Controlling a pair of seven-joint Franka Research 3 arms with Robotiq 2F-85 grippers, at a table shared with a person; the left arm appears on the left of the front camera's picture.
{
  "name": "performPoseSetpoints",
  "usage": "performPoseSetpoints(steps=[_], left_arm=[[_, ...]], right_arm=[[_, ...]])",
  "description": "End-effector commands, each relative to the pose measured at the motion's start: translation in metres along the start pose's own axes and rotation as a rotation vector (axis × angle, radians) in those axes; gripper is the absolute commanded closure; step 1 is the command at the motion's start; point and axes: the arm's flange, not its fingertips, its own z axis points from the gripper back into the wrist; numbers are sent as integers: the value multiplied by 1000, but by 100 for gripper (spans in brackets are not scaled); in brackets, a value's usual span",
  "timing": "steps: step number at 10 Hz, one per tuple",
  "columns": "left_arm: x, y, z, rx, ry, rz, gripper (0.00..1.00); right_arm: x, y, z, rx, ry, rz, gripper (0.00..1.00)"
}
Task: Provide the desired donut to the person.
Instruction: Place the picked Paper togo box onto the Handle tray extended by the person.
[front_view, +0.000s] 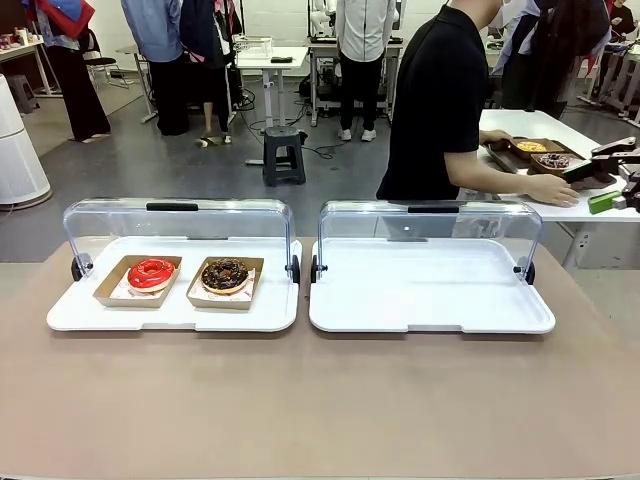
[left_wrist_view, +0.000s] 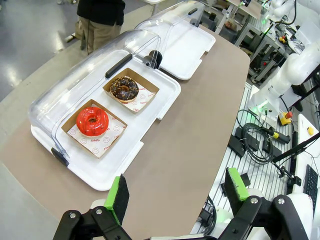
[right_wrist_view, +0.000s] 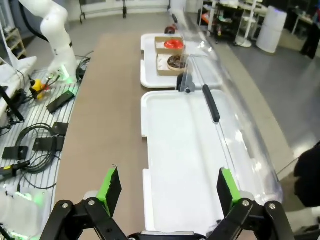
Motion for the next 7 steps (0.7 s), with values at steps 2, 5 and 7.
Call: performPoseSetpoints(steps=[2, 5, 7], left_arm=[[0, -1, 0, -4, -6, -6, 0], [0, -1, 0, -4, -6, -6, 0], [0, -1, 0, -4, -6, -6, 0]], right_arm=[[6, 12, 7, -5, 0, -12, 0], [2, 4, 10, -19, 0, 0, 0], [2, 4, 10, -19, 0, 0, 0]])
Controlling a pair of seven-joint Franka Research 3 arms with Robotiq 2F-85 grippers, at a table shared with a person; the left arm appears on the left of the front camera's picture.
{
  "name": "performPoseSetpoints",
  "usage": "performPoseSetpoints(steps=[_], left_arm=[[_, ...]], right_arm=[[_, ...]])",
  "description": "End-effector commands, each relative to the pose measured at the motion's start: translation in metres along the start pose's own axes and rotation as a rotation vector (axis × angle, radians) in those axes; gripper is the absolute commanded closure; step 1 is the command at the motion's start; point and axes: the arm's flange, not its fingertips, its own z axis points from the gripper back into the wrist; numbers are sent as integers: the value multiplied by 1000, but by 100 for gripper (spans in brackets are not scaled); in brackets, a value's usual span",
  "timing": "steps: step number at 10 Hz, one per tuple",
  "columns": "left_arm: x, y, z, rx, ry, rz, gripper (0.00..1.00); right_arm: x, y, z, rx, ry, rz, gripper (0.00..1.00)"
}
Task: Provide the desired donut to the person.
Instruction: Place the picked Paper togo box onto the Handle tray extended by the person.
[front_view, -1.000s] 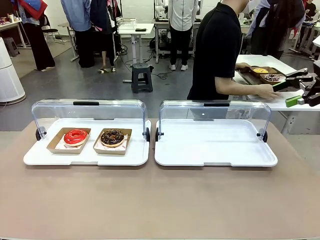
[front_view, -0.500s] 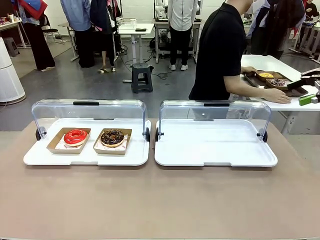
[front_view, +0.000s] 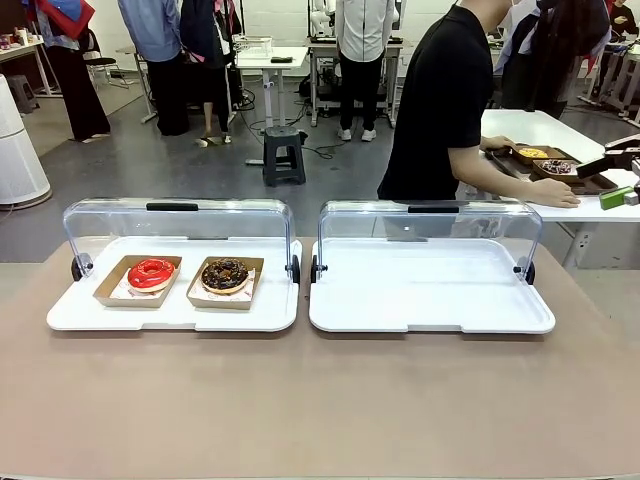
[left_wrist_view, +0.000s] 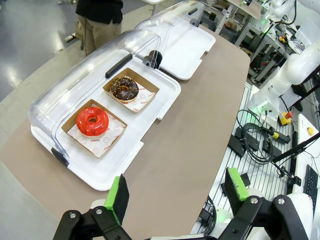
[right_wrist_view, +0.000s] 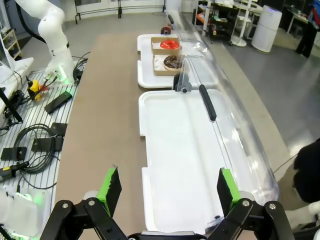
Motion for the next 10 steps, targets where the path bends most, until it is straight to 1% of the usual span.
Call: performPoseSetpoints(steps=[1, 10], left_arm=[[0, -1, 0, -4, -6, -6, 0], [0, -1, 0, -4, -6, -6, 0]], right_arm=[[-1, -1, -1, 2, -1, 1, 0], [-1, -1, -1, 2, -1, 1, 0]])
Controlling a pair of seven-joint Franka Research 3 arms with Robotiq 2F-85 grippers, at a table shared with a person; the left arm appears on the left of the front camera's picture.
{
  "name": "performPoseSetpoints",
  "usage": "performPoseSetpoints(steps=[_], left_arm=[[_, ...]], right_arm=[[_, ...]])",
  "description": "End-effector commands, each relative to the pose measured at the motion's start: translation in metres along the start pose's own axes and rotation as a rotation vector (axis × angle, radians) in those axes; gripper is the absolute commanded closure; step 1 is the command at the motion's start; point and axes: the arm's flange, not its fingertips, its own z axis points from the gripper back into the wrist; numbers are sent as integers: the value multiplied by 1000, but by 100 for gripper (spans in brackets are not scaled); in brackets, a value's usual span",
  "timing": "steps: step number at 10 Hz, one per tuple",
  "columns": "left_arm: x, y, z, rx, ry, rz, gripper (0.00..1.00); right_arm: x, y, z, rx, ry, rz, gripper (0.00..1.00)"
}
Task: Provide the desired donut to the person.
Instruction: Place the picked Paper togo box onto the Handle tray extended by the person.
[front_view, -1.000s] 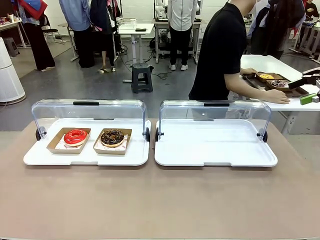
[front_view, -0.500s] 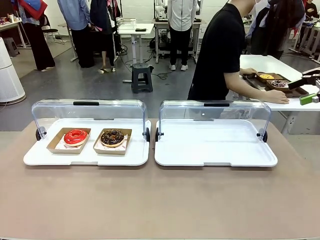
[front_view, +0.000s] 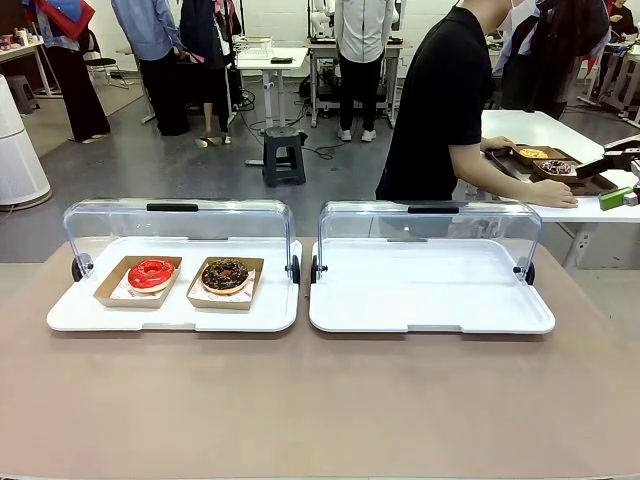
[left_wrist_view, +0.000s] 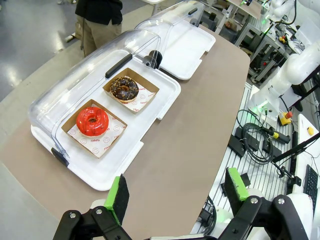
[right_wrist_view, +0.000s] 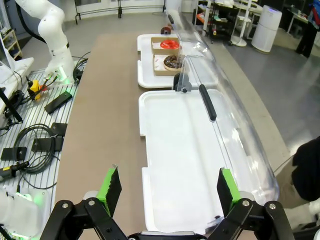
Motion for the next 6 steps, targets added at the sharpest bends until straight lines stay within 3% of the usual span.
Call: performPoseSetpoints(steps=[1, 6], left_arm=[[0, -1, 0, -4, -6, -6, 0], [0, -1, 0, -4, -6, -6, 0]], right_arm=[[-1, -1, 0, 1, -1, 2, 0], [-1, -1, 0, 1, -1, 2, 0]])
